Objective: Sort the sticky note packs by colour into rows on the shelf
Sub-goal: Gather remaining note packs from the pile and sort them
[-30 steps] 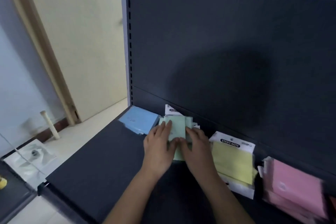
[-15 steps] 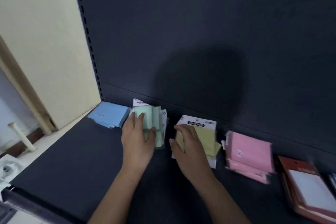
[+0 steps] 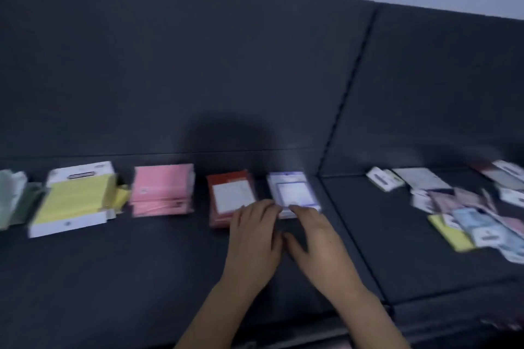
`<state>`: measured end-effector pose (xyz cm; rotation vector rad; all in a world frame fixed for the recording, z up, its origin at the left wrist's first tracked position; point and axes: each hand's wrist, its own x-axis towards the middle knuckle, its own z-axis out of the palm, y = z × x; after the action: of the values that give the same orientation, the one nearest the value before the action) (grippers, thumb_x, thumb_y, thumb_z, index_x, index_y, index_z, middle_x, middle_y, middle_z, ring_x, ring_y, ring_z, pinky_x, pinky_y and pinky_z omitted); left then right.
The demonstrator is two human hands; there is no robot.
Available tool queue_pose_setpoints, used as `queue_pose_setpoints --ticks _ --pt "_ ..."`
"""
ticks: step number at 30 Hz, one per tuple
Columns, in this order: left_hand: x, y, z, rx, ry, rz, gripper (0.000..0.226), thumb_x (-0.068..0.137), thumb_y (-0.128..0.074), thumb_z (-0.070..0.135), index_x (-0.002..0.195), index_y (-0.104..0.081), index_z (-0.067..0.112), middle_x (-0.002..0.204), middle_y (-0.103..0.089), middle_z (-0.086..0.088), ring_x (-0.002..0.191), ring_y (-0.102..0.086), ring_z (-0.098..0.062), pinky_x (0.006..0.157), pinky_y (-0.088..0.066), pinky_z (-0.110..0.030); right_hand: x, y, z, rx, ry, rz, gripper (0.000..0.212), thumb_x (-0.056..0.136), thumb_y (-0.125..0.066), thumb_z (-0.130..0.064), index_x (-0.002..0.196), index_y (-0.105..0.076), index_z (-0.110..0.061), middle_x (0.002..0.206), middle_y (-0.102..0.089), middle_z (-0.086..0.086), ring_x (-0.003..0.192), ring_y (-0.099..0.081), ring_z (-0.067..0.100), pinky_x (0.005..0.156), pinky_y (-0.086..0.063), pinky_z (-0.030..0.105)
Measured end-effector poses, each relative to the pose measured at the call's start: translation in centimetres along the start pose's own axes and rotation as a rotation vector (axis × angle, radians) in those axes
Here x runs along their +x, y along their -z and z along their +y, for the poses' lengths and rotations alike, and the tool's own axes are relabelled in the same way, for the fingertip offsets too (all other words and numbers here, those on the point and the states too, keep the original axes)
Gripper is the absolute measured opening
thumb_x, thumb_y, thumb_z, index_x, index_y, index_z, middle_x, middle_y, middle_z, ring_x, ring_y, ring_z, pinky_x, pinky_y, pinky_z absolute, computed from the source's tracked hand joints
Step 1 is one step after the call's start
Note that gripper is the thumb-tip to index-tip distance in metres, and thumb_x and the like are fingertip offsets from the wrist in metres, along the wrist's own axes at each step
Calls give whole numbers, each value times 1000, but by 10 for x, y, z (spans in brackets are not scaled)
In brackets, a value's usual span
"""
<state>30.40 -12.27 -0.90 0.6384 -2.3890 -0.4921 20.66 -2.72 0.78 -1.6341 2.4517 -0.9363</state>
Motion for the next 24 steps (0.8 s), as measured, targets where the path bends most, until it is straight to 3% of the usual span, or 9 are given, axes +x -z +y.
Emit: queue_pose_setpoints --ticks 3,5,7,10,24 --pt "11 -49 67 23 -113 -110 35 73 -49 22 107 -58 22 108 -62 6 100 -53 -12 91 -32 -27 -46 56 64 -132 -167 30 51 94 -50 -27 141 -34 -19 132 -46 -4 120 -41 12 99 -33 17" --pt "18 -71 108 37 -170 -214 38 81 -58 20 118 -56 23 120 -55 8 112 -52 -12 101 -30 -28 -73 88 97 -167 -285 93 52 94 -49 -28 142 -31 -18 133 -45 -3 121 -40 13 101 -33 18" --pt "23 -90 140 43 -240 -314 42 93 -47 26 135 -41 25 136 -40 11 128 -37 -9 112 -19 -29 -96 111 121 -171 -394 166 54 94 -50 -30 143 -31 -18 131 -45 -3 121 -39 13 99 -33 18" --pt "35 -113 168 48 -308 -344 43 97 -37 31 140 -31 28 143 -30 15 133 -26 -6 115 -11 -28 -118 130 146 -183 -493 244 52 93 -52 -31 141 -34 -19 127 -47 -4 117 -41 12 97 -36 19" --pt "114 -197 205 -13 -359 -435 43 94 -45 28 136 -39 24 138 -40 11 130 -34 -10 112 -15 -29 -105 164 231 -261 -697 348 46 93 -53 -29 136 -41 -20 131 -47 -7 120 -42 10 96 -34 18"
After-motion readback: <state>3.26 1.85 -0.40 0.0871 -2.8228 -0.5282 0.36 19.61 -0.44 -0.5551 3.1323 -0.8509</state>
